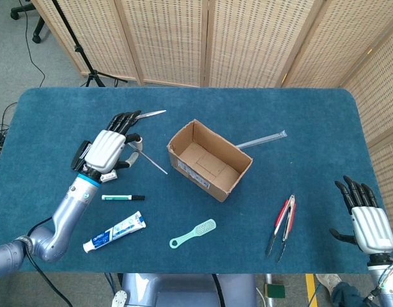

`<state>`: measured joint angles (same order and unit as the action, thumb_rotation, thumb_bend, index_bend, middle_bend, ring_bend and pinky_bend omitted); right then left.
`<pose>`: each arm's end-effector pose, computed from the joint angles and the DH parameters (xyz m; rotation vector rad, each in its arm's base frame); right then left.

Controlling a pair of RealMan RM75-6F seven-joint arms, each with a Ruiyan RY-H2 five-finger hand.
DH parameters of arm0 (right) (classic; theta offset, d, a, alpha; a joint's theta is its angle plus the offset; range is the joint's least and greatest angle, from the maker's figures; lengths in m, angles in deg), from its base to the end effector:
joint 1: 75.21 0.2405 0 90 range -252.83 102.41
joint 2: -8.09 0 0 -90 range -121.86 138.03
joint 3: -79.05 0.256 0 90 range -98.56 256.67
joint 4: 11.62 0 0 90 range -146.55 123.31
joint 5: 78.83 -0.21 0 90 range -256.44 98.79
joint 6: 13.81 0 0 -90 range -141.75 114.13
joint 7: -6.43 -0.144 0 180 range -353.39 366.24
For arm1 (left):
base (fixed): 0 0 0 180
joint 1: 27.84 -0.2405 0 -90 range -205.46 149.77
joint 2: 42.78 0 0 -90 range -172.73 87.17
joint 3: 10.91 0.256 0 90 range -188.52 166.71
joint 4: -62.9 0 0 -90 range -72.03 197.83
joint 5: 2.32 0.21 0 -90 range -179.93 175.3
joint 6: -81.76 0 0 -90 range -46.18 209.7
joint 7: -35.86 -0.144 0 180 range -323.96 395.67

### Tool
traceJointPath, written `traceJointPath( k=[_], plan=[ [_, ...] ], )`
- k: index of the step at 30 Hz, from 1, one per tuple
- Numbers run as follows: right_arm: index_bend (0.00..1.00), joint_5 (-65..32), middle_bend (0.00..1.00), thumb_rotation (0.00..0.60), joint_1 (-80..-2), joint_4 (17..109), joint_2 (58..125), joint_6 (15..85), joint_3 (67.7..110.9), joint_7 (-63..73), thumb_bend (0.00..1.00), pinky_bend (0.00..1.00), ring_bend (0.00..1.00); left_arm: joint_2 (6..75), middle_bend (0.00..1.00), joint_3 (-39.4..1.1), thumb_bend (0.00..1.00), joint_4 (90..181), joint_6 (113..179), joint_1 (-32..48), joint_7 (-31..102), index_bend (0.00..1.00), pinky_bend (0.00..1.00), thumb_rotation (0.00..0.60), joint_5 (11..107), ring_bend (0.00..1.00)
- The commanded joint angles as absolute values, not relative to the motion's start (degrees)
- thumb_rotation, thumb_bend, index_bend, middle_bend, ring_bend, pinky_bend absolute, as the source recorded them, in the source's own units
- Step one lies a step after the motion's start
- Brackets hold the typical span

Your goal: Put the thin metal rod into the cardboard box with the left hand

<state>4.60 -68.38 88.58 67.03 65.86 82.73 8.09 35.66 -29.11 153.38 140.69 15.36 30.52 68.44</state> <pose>-0.2928 -0.1917 0.1661 1.4187 -0.9744 0.8814 -0.1078 0.3749 0.0702 -1.7223 -0.9108 -1.2818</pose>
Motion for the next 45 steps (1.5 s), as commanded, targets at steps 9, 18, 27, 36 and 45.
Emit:
traceJointPath(
  k=[9, 18, 27, 36, 45],
  plan=[
    [0.00, 1.55, 0.00, 0.600, -67.55, 87.10, 66.68, 63.73, 83.85, 5.91, 0.00, 0.00, 0.00, 46.49, 0.00, -35.27, 0.48, 153.56, 137.62, 31.25, 6.90, 0.77, 0.00, 0.600, 48.58, 0.00],
    [0.00, 0.18, 0.00, 0.600, -67.05, 86.38, 66.34, 62.65, 84.52, 4.19, 0.00, 0.00, 0.00, 55.39, 0.00, -35.49, 0.37, 145.88, 137.95, 38.31, 1.51, 0.42, 0.00, 0.600, 42.30, 0.00],
    [0.00, 0.12, 0.00, 0.600, -66.98, 86.03, 66.04, 62.32, 84.49, 3.24, 0.00, 0.00, 0.00, 57.89, 0.00, -35.96, 0.03, 144.33, 141.28, 40.00, -1.23, 0.00, 0.00, 0.600, 37.77, 0.00],
    [0.00, 0.93, 0.00, 0.600, -67.26, 86.48, 66.10, 63.27, 84.28, 3.76, 0.00, 0.00, 0.00, 47.29, 0.00, -34.66, 0.02, 156.16, 147.06, 33.67, 2.67, 0.00, 0.00, 0.600, 46.47, 0.00],
    [0.00, 2.52, 0.00, 0.600, -67.50, 87.35, 66.87, 64.20, 83.44, 6.44, 0.00, 0.00, 0.00, 32.73, 0.00, -27.76, 0.02, 163.10, 151.19, 19.78, 15.29, 0.00, 0.00, 0.600, 56.15, 0.00]
  ],
)
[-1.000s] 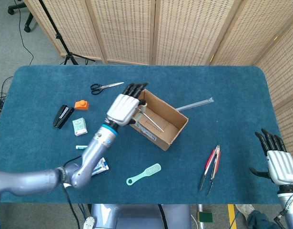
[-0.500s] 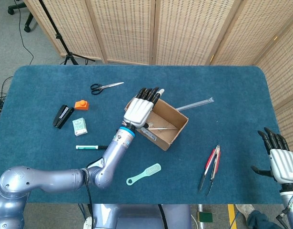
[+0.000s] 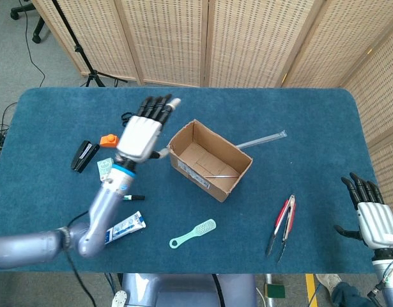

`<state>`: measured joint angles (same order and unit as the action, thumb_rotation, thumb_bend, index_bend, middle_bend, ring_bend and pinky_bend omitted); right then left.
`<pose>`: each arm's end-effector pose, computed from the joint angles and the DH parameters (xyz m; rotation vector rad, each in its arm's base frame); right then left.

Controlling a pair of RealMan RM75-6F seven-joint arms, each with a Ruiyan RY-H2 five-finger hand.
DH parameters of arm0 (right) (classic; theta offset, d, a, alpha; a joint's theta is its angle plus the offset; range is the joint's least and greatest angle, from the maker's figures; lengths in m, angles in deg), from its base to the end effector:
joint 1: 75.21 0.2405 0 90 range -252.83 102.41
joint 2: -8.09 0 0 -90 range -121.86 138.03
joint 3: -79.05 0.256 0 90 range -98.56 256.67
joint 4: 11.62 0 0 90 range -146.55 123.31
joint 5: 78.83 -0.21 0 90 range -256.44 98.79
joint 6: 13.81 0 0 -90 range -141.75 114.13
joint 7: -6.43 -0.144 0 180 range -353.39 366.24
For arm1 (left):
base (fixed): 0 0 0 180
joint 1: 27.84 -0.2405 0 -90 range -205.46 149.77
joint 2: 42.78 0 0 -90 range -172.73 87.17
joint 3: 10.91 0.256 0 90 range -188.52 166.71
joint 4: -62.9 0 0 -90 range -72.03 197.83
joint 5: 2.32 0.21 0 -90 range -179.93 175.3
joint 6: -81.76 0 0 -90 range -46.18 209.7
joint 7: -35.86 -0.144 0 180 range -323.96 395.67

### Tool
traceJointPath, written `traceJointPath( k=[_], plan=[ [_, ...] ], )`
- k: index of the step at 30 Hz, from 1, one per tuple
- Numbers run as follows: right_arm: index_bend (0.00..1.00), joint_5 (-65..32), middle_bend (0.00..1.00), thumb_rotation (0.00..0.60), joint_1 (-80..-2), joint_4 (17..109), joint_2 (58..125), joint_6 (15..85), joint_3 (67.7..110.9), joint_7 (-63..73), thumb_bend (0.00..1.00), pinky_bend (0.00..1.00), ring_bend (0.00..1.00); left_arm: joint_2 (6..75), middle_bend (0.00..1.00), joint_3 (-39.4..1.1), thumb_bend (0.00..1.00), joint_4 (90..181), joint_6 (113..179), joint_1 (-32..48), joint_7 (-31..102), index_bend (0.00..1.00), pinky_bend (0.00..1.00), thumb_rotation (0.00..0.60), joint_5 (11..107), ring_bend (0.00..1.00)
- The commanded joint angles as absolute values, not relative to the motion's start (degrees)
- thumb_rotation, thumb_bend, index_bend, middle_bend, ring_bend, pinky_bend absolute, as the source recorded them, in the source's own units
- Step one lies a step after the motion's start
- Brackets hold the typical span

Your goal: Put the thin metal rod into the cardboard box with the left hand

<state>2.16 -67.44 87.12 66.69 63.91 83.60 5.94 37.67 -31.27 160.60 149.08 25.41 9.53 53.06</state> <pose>-0.3011 -0.2002 0.1704 1.3932 -1.0028 0.8693 -0.0375 0.3805 0.0744 -1.6533 -0.7544 -1.2556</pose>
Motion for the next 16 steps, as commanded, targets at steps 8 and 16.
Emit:
traceJointPath(
  k=[8, 16],
  plan=[
    [0.00, 4.30, 0.00, 0.600, -67.91, 87.35, 67.79, 66.20, 83.20, 8.52, 0.00, 0.00, 0.00, 18.95, 0.00, -16.44, 0.05, 168.08, 153.32, 4.60, 27.24, 0.00, 0.00, 0.600, 62.69, 0.00],
    [0.00, 6.35, 0.00, 0.600, -68.80, 86.72, 69.35, 69.86, 83.45, 10.19, 0.00, 0.00, 0.00, 17.30, 0.00, -10.06, 0.06, 162.98, 160.82, -7.10, 35.98, 0.00, 0.00, 0.600, 67.42, 0.00]
  ],
)
